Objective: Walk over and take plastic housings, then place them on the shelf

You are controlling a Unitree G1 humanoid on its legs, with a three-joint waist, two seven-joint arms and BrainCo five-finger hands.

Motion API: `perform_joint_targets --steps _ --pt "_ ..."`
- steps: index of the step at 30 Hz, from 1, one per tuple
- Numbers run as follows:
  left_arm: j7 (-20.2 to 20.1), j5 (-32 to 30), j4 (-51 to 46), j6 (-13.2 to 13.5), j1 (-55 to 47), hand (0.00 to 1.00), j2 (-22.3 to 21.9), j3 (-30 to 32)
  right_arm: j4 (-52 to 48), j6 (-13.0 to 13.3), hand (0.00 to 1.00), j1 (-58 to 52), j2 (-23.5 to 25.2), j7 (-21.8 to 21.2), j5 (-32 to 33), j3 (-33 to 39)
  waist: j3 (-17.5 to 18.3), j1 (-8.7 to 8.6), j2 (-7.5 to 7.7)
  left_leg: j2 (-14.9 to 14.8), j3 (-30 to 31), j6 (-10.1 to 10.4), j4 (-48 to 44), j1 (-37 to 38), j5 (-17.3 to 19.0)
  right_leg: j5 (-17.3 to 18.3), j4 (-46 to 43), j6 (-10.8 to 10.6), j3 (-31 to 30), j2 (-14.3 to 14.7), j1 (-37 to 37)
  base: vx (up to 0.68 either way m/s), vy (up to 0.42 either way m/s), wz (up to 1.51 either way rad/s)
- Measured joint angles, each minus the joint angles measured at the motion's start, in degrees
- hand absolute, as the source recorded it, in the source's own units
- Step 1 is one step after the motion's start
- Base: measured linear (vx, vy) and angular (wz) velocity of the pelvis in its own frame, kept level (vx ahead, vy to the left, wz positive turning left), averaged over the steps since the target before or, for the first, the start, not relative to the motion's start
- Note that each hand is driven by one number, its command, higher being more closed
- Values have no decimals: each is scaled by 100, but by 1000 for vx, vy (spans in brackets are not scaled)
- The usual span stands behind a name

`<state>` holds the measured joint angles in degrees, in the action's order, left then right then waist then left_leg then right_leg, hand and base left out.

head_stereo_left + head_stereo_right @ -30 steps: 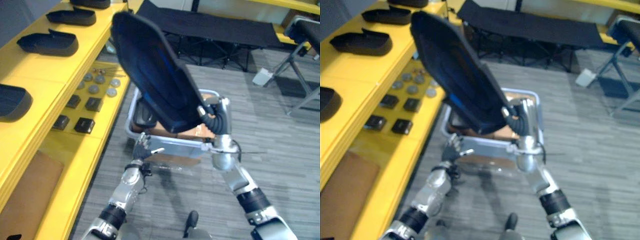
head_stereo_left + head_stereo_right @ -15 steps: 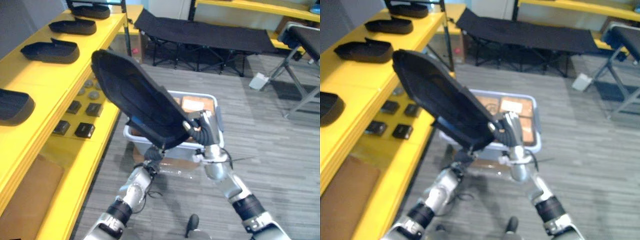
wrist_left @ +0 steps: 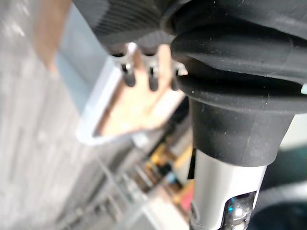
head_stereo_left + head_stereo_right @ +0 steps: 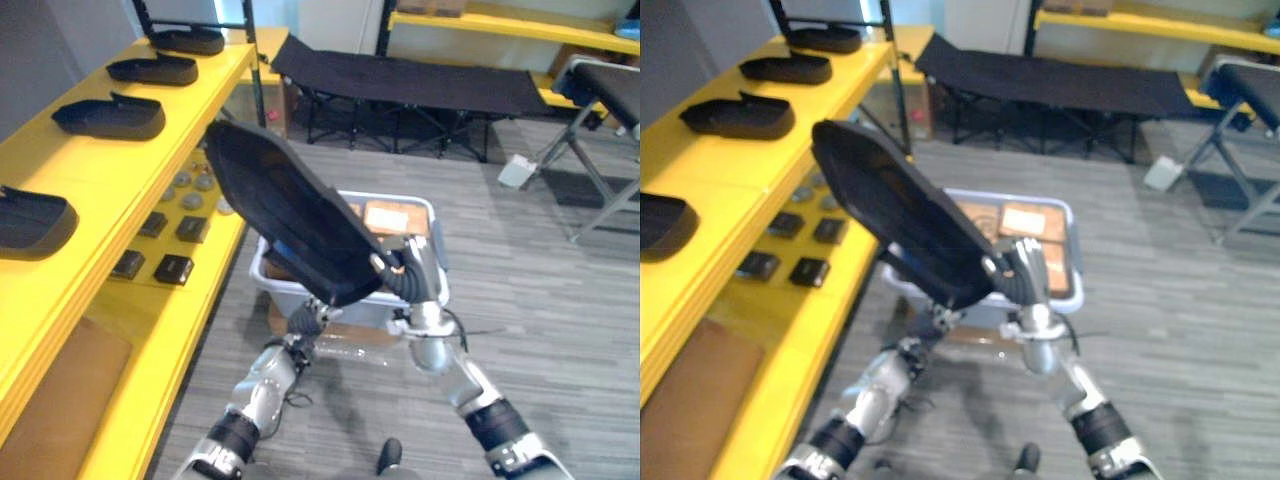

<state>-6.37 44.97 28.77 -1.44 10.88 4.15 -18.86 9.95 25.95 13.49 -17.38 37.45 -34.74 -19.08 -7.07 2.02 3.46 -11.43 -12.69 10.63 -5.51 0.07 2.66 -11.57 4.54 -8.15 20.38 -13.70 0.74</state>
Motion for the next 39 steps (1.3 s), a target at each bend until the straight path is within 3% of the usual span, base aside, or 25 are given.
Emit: perform_joint_targets --steps 6,11,19,28,34,39 --pt "-59 7 324 130 -427 0 106 278 -140 -59 100 -119 -15 2 22 233 8 49 1 0 22 0 20 84 -1 4 1 -7 18 -1 -85 -18 5 1" --pt "-451 633 363 291 -470 0 159 587 -224 -150 100 -273 -15 -4 31 328 9 43 2 0 48 2 33 86 -3 4 1 -7 29 -1 -86 0 0 0" --pt "-836 1643 -794 476 -531 0 103 919 -69 -156 100 -658 125 -8 4 364 16 45 13 9 121 6 96 98 -37 5 3 -8 171 -6 -160 7 17 7" --pt "-813 1747 -1557 370 -587 0 96 849 236 -155 100 -840 176 -12 -6 134 50 45 0 18 133 1 101 89 -40 22 6 -11 192 -17 -158 0 0 0" --pt "-405 1172 -1651 49 -591 0 117 636 254 -152 100 -865 170 -45 14 -4 68 48 -1 19 149 2 110 73 -40 29 6 -13 229 -20 -155 0 0 0" --pt "-57 1006 -1638 -16 -591 0 224 483 253 -150 100 -864 169 -298 111 -66 72 47 0 22 172 2 106 34 -40 29 6 -13 254 -20 -135 0 3 1"
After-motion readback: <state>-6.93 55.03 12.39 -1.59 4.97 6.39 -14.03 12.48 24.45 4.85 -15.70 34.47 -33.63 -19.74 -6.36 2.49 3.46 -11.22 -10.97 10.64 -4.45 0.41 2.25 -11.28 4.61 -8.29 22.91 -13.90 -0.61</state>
